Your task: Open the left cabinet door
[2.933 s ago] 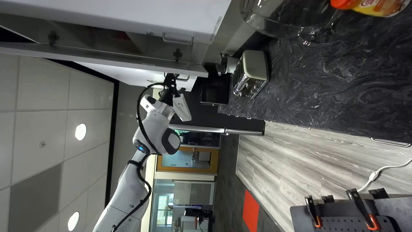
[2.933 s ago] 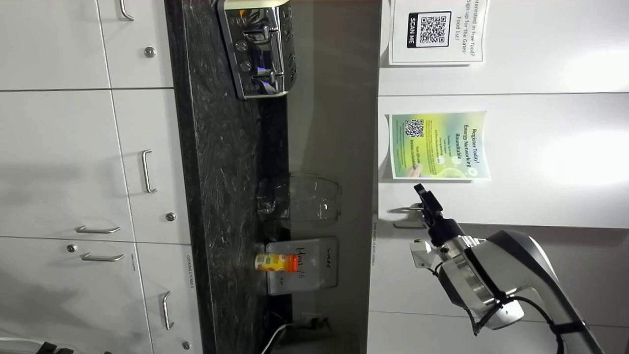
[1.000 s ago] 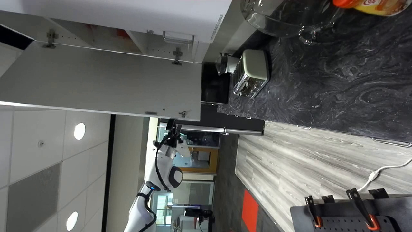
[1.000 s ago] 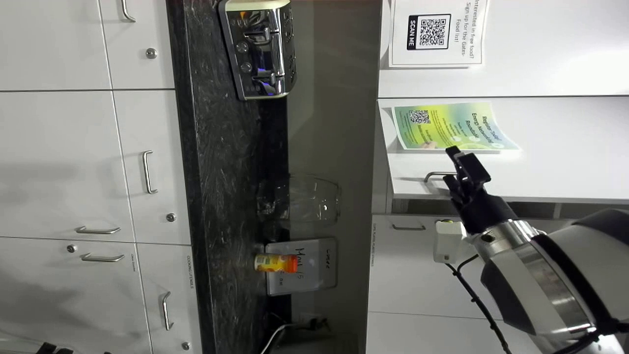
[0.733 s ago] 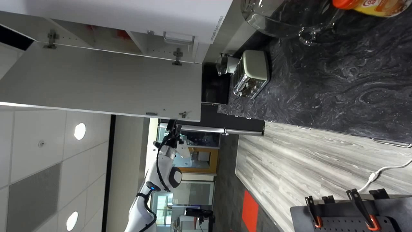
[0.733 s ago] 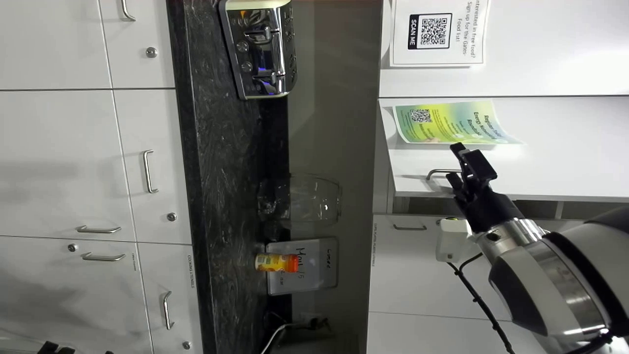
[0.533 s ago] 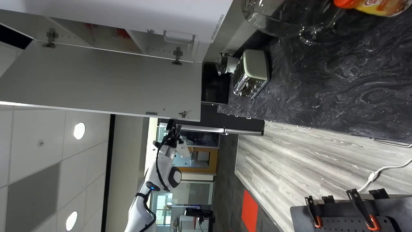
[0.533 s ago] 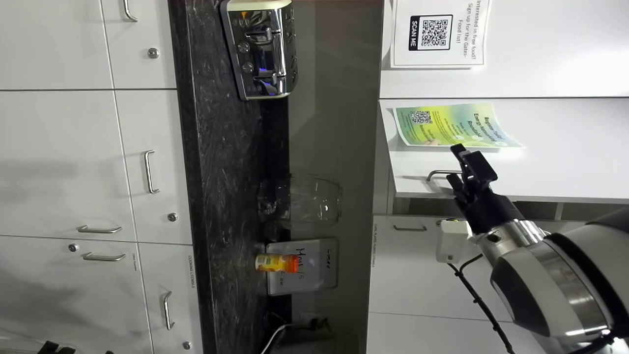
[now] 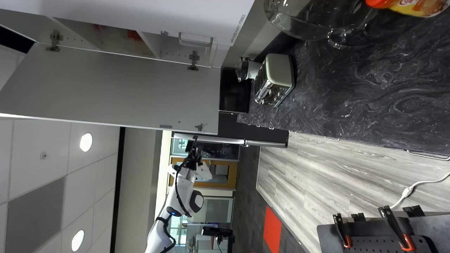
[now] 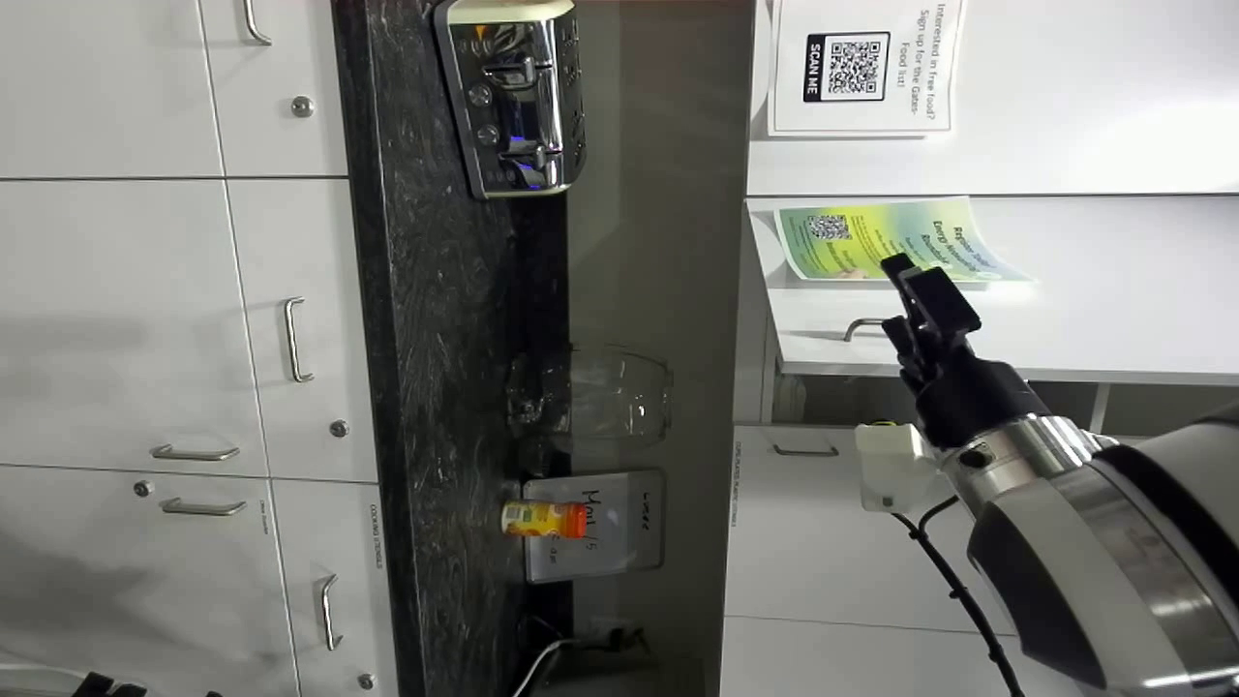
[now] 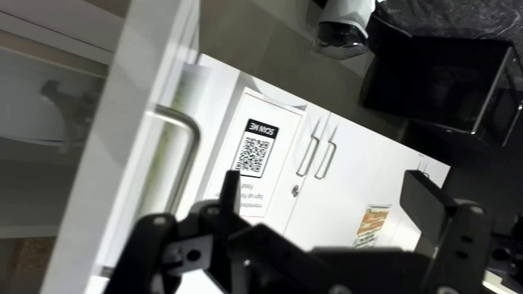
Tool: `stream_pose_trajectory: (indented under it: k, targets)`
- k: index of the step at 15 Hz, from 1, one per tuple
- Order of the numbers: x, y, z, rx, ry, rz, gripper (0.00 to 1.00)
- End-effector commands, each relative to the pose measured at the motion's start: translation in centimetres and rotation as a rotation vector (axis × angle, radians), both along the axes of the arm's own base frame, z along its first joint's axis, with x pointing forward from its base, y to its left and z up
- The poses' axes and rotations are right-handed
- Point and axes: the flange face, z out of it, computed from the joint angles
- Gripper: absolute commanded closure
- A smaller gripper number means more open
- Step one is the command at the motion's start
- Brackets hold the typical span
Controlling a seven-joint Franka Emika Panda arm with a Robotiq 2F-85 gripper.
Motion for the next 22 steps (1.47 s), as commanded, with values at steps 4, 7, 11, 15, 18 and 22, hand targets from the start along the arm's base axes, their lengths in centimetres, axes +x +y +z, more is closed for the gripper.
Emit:
stream_pose_trajectory:
  k: [4,7,11,15,18,22]
  targets:
    - [-1.4,5.6,-2.2,-0.124,-0.094,-0.051,0.0]
    - [-1.4,4.0,-0.7,-0.148,-0.112,-0.07,0.0]
    - [-1.5,-0.5,1.6,-0.168,-0.085,-0.07,0.0]
    - [-2.8,-4.0,1.7,-0.155,-0.021,-0.031,0.0]
    - [-4.2,-5.5,1.6,-0.126,0.013,0.003,0.0]
    - [-5.5,-7.3,2.2,-0.078,0.034,0.032,0.0]
